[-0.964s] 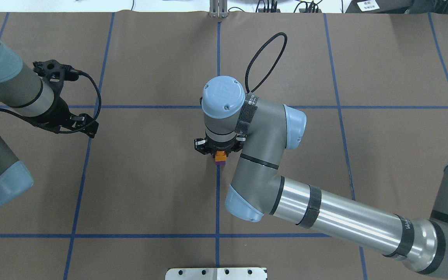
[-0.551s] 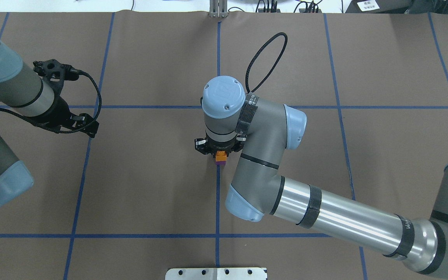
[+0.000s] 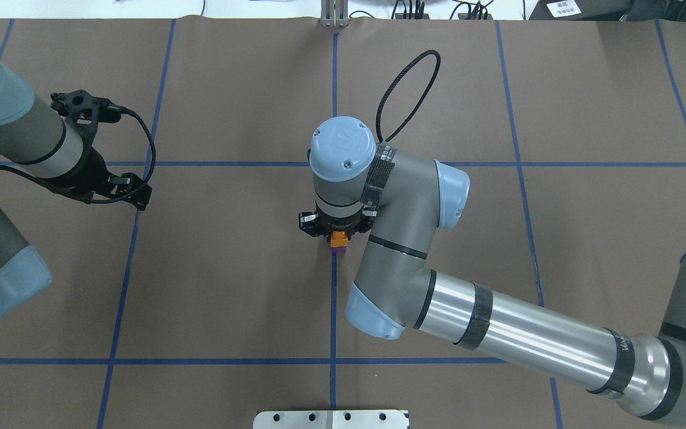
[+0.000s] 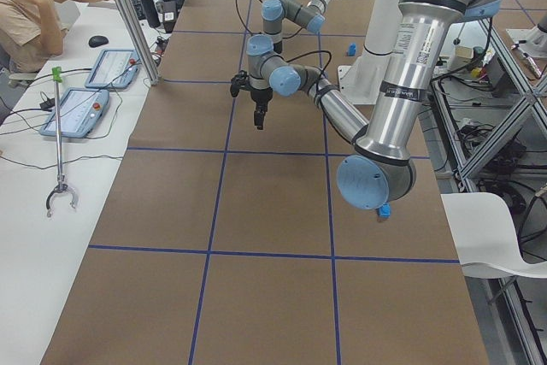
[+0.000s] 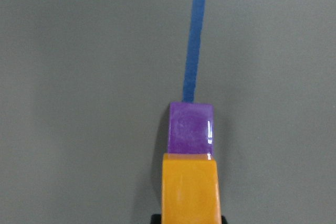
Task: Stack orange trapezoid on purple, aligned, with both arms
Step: 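Align and lower the orange block onto the purple block with the right gripper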
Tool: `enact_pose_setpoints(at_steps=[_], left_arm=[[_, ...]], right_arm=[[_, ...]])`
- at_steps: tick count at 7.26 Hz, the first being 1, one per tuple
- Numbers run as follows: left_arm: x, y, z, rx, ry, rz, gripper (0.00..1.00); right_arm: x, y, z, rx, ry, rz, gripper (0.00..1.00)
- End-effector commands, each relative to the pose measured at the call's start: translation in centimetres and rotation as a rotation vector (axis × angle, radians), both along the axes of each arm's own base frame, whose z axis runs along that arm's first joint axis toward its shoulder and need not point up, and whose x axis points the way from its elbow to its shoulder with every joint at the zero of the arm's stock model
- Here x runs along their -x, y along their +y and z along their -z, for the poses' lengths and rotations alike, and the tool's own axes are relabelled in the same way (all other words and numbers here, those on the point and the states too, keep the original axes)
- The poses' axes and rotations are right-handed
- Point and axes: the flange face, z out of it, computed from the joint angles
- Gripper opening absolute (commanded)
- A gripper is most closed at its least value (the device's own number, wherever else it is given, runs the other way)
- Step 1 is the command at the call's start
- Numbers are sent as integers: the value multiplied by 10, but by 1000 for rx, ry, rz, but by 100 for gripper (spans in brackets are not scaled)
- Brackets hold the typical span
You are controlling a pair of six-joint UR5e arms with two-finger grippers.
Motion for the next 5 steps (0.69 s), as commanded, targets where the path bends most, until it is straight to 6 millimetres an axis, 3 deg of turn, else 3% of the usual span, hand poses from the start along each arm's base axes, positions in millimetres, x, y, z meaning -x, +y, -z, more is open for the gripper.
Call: enact_pose_setpoints(at_steps=[1,2,3,4,5], left_arm=[[-1,0,2,-2,2,-1,100],[0,0,1,-1,1,-1,100],[-1,0,1,-1,1,-2,100],[-1,0,1,-1,1,-2,100],[-2,0,2,-1,2,-1,100]], right_arm=[[0,0,-5,3,6,0,0],[0,0,-4,3,5,0,6],[-4,-5,-1,3,-1,-6,66],[-5,-5,0,25,-4,-32,100],[-7,-6,2,38,-8,-48,100]])
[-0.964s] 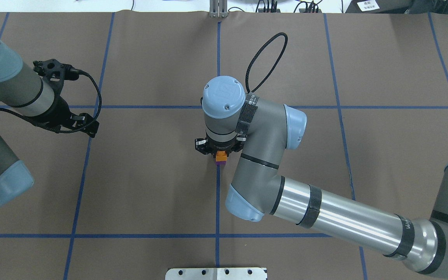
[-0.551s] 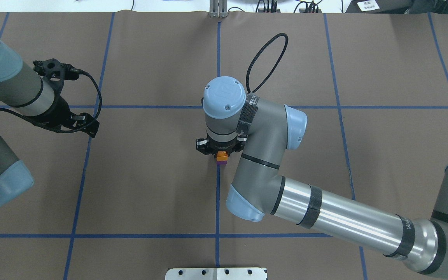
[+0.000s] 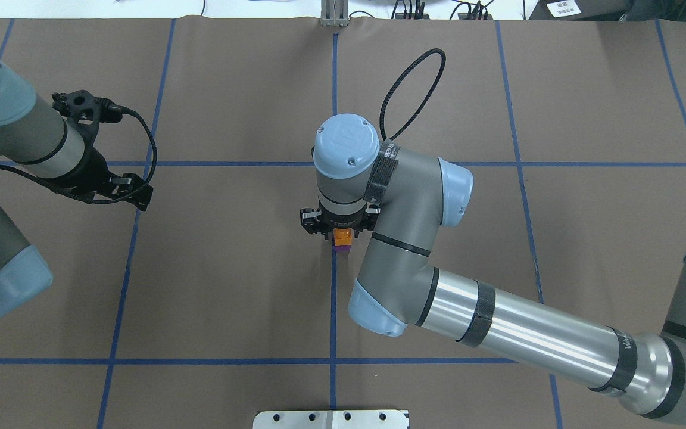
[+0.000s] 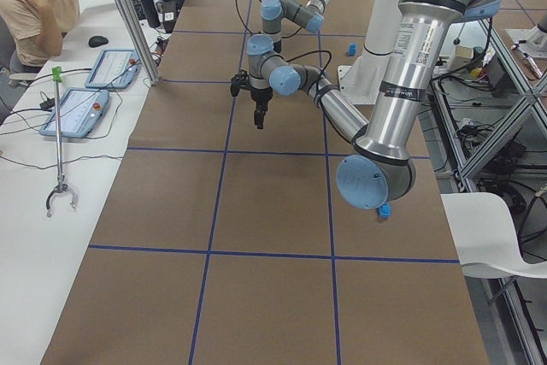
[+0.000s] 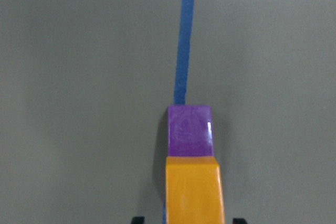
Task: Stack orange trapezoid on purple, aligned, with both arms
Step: 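Open the right gripper and lift it off the stacked blocks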
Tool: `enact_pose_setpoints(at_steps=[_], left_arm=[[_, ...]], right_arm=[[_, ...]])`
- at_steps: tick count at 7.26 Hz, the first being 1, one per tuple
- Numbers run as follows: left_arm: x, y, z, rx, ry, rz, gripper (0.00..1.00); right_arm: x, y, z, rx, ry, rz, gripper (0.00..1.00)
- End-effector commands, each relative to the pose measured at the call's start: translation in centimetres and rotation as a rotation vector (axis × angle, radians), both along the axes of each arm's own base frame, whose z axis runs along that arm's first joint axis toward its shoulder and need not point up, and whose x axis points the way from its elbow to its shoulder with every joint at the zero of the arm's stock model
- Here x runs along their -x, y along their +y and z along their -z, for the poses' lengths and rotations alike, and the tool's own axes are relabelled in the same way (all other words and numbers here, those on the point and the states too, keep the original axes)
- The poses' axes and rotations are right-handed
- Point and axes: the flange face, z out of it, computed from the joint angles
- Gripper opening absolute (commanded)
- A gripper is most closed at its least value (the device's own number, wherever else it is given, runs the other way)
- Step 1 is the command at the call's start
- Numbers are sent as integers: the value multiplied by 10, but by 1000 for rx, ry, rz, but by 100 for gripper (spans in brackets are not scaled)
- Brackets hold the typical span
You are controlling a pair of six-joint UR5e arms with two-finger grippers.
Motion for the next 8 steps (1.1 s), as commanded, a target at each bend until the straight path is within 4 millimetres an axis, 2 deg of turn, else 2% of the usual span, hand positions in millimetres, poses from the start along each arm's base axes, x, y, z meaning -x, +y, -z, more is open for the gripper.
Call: enact_pose_setpoints(at_steps=[1,2,3,4,5,6,7,8], left_arm=[[0,0,1,0,1,1,100],[0,0,1,-1,1,-1,100],[3,-1,1,-9,2,-3,100],[7,0,1,-13,5,-4,100],[25,-7,2,-51,4,-8,100],[62,-12,-22,-79,-5,-48,100],[120,-23,-49,-97,16,-74,100],[176,-32,-85,-131,27,-121,100]], right_arm=[[-11,-6,13,12,-25,-28,100],[-35,-8,30,7,-71,-34,100],[-80,-14,27,8,-107,-65,100],[-143,-19,-4,39,-136,-89,100],[-209,-35,-45,92,-144,-115,100],[-259,-44,-86,122,-124,-154,100],[-310,-51,-134,54,-82,-116,100],[-367,-59,-190,33,-56,-63,100]])
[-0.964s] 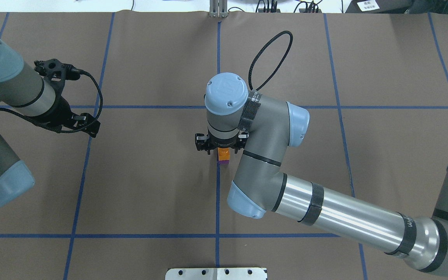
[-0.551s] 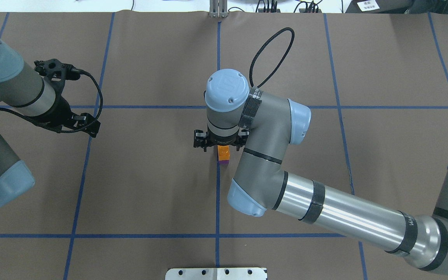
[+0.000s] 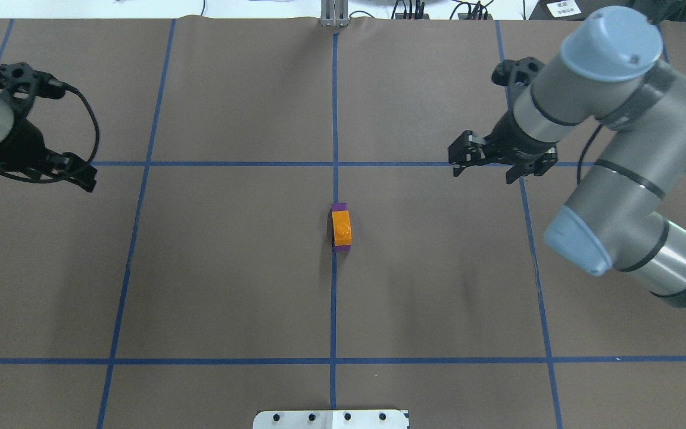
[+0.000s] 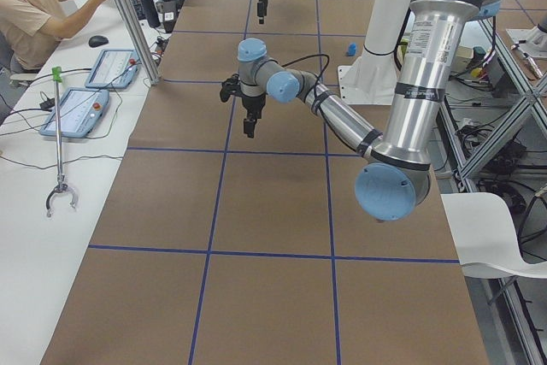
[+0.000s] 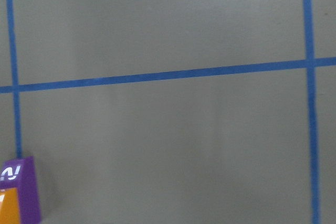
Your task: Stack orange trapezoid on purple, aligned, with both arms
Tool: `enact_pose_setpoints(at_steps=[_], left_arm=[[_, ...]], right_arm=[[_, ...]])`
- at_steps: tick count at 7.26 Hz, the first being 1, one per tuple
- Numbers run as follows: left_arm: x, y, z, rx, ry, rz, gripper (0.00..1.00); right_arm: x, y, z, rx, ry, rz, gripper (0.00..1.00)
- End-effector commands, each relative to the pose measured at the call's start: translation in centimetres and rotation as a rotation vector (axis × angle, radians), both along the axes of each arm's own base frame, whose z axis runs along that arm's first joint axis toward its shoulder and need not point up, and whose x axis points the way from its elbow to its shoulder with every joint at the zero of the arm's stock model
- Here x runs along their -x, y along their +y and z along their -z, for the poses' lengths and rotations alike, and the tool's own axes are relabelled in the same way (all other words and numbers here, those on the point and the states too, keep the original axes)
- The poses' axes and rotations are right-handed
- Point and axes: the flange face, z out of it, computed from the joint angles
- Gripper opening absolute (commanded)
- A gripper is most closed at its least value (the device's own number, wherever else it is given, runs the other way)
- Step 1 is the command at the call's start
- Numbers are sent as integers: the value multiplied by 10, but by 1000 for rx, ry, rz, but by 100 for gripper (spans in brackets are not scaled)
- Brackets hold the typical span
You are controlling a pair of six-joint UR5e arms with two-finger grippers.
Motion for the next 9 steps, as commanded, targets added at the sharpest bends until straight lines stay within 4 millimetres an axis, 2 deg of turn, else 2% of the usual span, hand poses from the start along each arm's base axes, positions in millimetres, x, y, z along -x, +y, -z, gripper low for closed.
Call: enact_pose_setpoints(at_steps=[1,2,4,5,6,7,9], left_arm=[[120,-22,-80,-64,23,-76,100],[163,-35,-118,-72,43,-94,100],[237,-41,-192,-93,18,-120,100],[250,-41,-206,-66,15,-98,100],[250,-39,-211,-55,14,-95,100],[250,-38,-213,-41,14,-88,100],[250,-34,-218,22,16,-77,100]], right_arm=[[-136,-5,-121,-45,58,71,100],[-202,1,-178,-71,89,97,100],[-305,18,-282,-93,103,146,100],[-345,23,-322,-87,104,144,100],[-376,33,-359,-76,102,144,100],[-390,37,-363,-75,85,123,100],[-389,34,-358,-64,84,126,100]])
